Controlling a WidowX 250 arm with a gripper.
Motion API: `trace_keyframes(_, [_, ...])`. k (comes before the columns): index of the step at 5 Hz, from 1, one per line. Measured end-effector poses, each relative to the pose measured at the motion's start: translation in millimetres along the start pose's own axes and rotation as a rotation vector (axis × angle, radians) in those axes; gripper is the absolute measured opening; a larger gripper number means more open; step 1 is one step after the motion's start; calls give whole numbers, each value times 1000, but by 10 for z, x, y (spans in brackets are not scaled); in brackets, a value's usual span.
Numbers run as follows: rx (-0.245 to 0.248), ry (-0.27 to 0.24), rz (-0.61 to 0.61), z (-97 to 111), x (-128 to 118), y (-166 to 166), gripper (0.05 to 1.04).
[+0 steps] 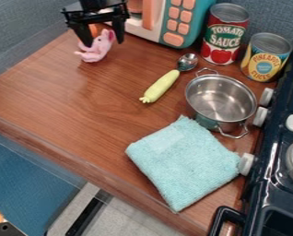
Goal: Put the plush toy in the silver pot
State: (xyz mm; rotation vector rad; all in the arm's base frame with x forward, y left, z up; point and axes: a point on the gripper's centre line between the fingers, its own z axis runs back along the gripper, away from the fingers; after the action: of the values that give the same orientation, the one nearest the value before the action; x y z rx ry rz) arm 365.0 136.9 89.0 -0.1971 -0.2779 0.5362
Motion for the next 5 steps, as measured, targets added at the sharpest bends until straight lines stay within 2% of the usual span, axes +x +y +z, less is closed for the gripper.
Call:
trace_keyframes(2, [59,-14,51,38,33,235,999])
trace_keyframes(3, [79,2,61,-52,19,295,975])
trace_keyframes(4, [102,-1,98,-81,108,529,705])
trace_keyframes(5, [122,-5,100,-74,113,594,386])
